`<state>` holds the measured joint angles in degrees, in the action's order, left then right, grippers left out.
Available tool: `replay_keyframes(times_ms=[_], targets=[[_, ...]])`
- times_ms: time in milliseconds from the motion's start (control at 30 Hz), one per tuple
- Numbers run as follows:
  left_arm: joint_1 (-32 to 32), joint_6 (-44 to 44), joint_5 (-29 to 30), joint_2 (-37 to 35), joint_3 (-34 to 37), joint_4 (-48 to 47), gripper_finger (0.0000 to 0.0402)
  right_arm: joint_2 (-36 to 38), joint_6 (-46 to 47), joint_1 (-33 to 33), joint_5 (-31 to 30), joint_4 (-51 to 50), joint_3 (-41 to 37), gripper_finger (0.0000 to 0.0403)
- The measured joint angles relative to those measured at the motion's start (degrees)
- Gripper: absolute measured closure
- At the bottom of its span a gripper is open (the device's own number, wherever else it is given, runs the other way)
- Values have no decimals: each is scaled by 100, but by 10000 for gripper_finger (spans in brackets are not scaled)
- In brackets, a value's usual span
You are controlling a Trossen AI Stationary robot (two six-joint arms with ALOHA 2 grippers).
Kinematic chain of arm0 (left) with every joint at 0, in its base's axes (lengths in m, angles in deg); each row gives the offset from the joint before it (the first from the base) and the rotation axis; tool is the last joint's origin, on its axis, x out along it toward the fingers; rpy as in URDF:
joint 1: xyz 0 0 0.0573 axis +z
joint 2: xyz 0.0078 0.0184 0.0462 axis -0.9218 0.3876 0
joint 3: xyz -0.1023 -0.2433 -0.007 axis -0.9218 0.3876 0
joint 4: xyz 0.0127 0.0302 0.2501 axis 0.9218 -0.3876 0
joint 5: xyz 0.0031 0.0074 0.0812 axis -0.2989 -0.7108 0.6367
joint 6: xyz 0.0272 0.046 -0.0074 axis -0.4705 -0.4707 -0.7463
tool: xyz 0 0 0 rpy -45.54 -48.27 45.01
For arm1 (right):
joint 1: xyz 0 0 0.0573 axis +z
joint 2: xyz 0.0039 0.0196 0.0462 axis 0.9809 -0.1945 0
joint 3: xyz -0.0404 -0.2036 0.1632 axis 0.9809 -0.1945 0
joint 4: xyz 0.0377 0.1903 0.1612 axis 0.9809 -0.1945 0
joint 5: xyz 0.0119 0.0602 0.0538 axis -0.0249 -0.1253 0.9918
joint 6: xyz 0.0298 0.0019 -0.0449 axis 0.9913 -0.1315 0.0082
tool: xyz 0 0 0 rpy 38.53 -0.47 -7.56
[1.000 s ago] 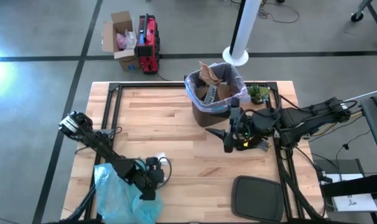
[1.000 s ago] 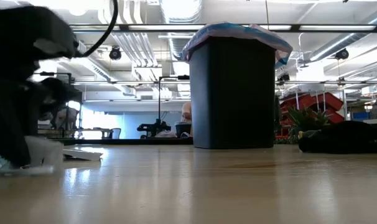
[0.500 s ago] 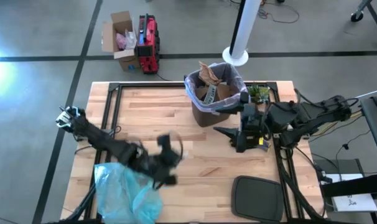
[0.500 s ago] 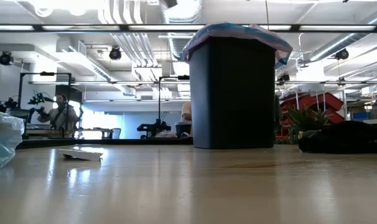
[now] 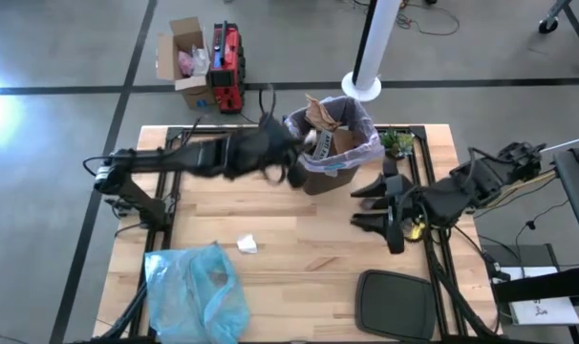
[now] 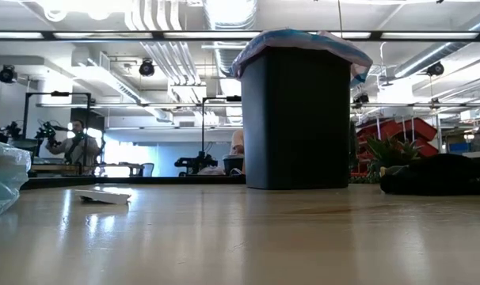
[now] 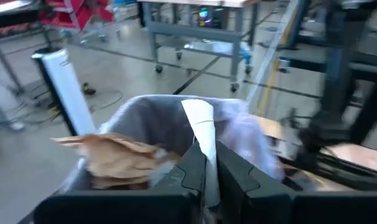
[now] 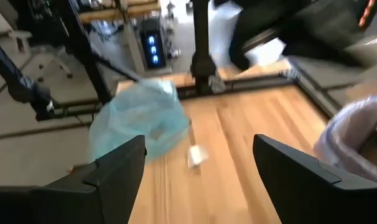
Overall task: Place trash/remove bag and relplace
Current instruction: Put the white paper into the trash bin
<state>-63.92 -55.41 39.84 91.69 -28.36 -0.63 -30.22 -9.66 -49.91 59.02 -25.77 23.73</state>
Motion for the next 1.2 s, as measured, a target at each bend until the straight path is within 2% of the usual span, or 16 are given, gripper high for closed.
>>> replay_keyframes(times_ms=[167,267,500,600,733,867,933,1033,1100,1200], targets=[[502,53,-333,214,-32,-11,385,-4,149,131,-105,66,-266,100],[631,61,-484,349,-32,-61,354,-9,213,126,-234,270,-488,93],[685,143,-511,413,-71,-133,205,-297,32,112,-233,1633,-1065,91],[685,141,-509,321,-294,-534,138,-575,-102,73,-239,2053,-1203,91],[685,96,-501,129,-940,-1702,65,-1084,-120,-52,-235,2409,-1205,91],[554,123,-540,-33,-1753,-3259,22,-1739,-234,-219,-236,2750,-1136,91],[428,277,-573,-131,-2152,-3954,12,-2104,-313,-319,-211,2980,-1140,91],[188,745,-586,-331,-2630,-4937,9,-2645,-345,-477,151,3495,-1140,91],[15,1064,-582,-483,-2787,-5481,10,-2991,-390,-576,237,3910,-1133,91],[-308,1565,-577,-749,-2809,-6130,10,-3495,-795,-724,234,4027,-967,91]])
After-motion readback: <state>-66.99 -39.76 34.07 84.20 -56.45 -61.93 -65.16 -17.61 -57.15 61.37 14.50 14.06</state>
